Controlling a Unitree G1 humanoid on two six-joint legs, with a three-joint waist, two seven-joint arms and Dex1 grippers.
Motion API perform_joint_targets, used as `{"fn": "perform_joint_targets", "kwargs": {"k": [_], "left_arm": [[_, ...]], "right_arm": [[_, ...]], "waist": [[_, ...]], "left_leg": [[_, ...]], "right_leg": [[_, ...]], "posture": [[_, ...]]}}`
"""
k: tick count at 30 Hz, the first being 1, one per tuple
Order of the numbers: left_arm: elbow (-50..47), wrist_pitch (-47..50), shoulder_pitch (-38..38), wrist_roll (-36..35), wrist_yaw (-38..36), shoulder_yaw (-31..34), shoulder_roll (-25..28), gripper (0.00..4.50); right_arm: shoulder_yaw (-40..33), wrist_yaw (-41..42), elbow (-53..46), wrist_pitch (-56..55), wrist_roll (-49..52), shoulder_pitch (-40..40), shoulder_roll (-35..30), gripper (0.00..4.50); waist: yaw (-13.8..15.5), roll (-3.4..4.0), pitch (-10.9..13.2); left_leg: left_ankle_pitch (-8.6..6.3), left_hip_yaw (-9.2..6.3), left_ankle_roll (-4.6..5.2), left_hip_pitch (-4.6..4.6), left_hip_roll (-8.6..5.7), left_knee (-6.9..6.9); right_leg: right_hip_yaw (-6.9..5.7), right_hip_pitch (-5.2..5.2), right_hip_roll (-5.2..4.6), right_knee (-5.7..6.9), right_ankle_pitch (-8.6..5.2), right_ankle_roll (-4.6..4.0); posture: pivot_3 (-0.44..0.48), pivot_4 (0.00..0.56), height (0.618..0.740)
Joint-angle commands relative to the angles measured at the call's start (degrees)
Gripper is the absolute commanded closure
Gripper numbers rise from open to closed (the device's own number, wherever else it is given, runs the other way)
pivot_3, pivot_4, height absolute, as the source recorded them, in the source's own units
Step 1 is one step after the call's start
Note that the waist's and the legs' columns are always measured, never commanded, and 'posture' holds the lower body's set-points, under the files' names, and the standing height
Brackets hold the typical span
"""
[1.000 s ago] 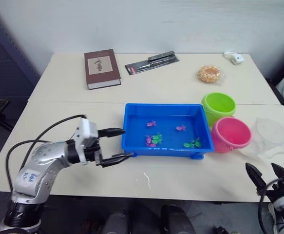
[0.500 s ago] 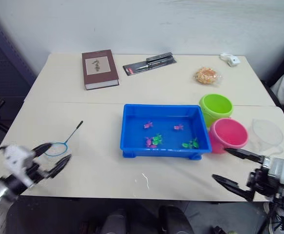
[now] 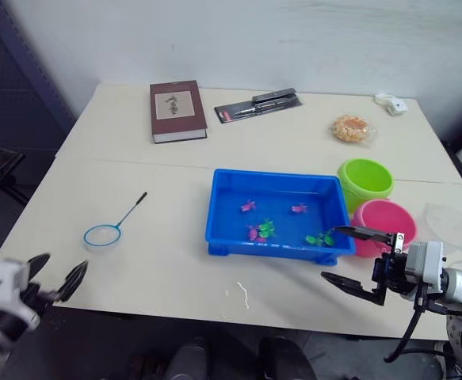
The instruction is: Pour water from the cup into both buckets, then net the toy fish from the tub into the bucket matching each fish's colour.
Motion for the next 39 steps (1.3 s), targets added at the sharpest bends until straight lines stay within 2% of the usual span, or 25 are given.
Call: {"fn": "perform_joint_targets", "kwargs": {"k": [1,4,9,13,19,23,29,30,32,34,36,39], "left_arm": [[3.82,10.04,-11.1,3.92,2.56,-8.33,6.09,0.0],[13.36,13.67,-21.0,7.9,-0.51,-18.22,9.56,0.0],[29.77,11.03,-34.29,15.35,-1.32,-28.17,8.89,0.0],[39.43,11.55,-39.95,17.72,-2.73,-30.75,8.73,0.0],[46.64,14.34,-40.91,16.81,-8.87,-30.59,8.49,0.0],[49.29,9.0,-40.68,18.82,-12.45,-32.29,8.63,1.12],[46.66,5.24,-39.55,18.92,-16.17,-31.01,9.99,3.98],[45.53,4.81,-38.96,18.4,-16.98,-30.27,10.31,4.31],[39.27,2.32,-37.62,12.59,-26.36,-25.56,13.99,4.42],[34.24,-2.18,-36.49,8.91,-35.36,-23.47,17.53,4.42],[32.06,-6.8,-36.78,8.03,-41.05,-23.62,19.94,4.42],[27.46,-9.34,-40.22,8.43,-48.05,-27.35,22.89,4.42]], "right_arm": [[-1.85,-2.89,-5.42,1.46,1.54,1.36,-0.46,0.05],[-1.88,-5.21,-7.31,1.84,0.48,2.76,-0.03,0.05],[-0.91,-8.74,-9.81,2.18,-0.92,3.33,0.4,0.05],[-1.62,-10.96,-11.62,1.77,-1.75,5.09,0.49,0.05],[-1.88,-12.64,-13.17,0.7,-2.33,8.42,0.76,0.05],[-1.18,-13.73,-13.34,0.39,-2.79,7.84,1.03,0.0],[-0.81,-13.92,-12.45,0.01,-3.73,7.32,0.76,0.0],[-0.92,-13.86,-12.29,-0.02,-3.96,7.36,0.58,0.0],[-1.04,-15.66,-14.06,4.72,-1.73,6.11,-0.52,0.0],[-0.51,-17.16,-15.7,10.43,-0.31,4.13,-2.77,0.0],[0.59,-16.94,-16.85,16.68,3.4,1.12,-5.74,0.0],[3.05,-16.24,-17.12,26.46,9.84,-7.0,-10.0,0.0]], "waist": [[-0.34,-0.04,-0.03],[-1.38,0.02,-0.05],[-1.85,-0.09,0.02],[-1.51,-0.18,0.07],[-1.59,-0.17,0.05],[-1.71,-0.06,-0.01],[-1.29,-0.06,-0.01],[-1.31,-0.06,-0.01],[-1.45,-0.13,0.04],[-1.73,-0.34,0.18],[-1.82,-0.37,0.19],[-1.77,-0.16,0.27]], "left_leg": [[0.03,-0.01,-0.03,-0.03,0.0,0.01],[0.05,0.14,-0.03,0.01,-0.02,-0.02],[0.05,0.43,-0.01,0.03,0.0,-0.08],[0.1,0.4,0.02,0.0,-0.05,0.07],[0.1,0.4,0.05,0.02,-0.11,0.06],[0.11,0.46,0.05,0.13,-0.11,0.06],[0.12,0.45,0.08,0.12,-0.14,0.08],[0.13,0.45,0.09,0.11,-0.15,0.07],[0.12,0.44,0.08,0.09,-0.13,0.07],[0.14,0.37,0.06,-0.01,-0.04,0.1],[0.18,0.17,-0.04,-0.08,0.05,0.15],[0.17,0.1,-0.08,-0.03,0.04,0.14]], "right_leg": [[-0.02,-0.02,0.04,0.03,0.0,0.0],[0.06,-0.02,0.16,0.1,0.02,0.04],[-0.36,-0.23,0.38,0.34,0.02,0.06],[-0.47,-0.23,0.45,0.49,0.02,0.06],[-0.51,-0.21,0.33,0.5,0.03,0.07],[-0.46,-0.16,0.33,0.56,0.03,0.07],[-0.47,-0.16,0.25,0.57,0.03,0.08],[-0.47,-0.16,0.24,0.57,0.03,0.08],[-0.46,-0.16,0.19,0.55,0.03,0.08],[-0.45,-0.24,0.11,0.54,0.03,0.08],[-0.32,-0.21,0.09,0.46,0.03,0.06],[-0.24,-0.18,0.04,0.27,-0.02,-0.02]], "posture": [[0.0,0.15,0.738],[0.0,0.15,0.738],[0.0,0.15,0.738],[0.0,0.15,0.738],[0.0,0.15,0.738],[0.0,0.15,0.738],[0.0,0.15,0.738],[0.0,0.15,0.738],[0.0,0.15,0.738],[0.0,0.15,0.738],[0.0,0.15,0.738],[0.0,0.15,0.738]]}}
